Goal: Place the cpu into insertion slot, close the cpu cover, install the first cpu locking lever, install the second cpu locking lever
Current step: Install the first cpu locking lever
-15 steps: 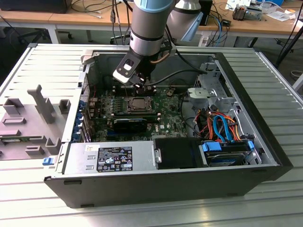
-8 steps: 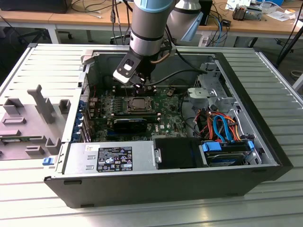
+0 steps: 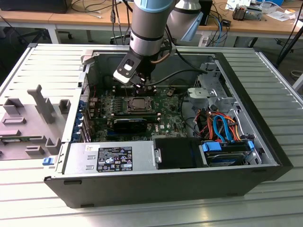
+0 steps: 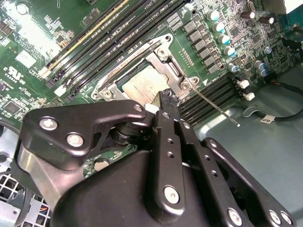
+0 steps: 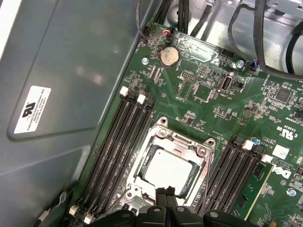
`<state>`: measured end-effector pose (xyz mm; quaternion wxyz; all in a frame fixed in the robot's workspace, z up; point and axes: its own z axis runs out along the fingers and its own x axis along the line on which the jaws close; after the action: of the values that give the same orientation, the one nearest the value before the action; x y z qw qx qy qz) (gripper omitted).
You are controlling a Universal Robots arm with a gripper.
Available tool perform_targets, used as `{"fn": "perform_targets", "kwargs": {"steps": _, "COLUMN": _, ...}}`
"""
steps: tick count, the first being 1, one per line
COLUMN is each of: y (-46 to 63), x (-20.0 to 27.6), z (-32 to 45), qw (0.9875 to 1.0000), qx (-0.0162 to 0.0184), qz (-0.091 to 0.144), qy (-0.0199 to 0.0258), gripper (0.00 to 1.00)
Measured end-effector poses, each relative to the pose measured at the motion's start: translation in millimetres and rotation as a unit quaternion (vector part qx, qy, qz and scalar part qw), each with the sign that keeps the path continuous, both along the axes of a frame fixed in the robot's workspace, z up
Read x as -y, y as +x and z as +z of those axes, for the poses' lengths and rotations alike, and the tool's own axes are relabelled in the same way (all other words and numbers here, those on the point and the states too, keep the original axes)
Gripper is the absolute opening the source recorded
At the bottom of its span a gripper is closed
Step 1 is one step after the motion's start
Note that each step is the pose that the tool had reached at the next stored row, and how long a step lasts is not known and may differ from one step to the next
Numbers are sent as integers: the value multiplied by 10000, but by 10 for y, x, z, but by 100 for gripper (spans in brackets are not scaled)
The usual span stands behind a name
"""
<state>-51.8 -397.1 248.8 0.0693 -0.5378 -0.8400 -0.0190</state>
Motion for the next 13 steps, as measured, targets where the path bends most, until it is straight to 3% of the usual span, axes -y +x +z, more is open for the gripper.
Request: {"fn": "perform_targets", "kwargs": {"steps": 13, "y": 0, "x": 0, "z": 0, "qw": 10000, "qx": 0, "qz": 89, "qy": 0, "gripper": 11}}
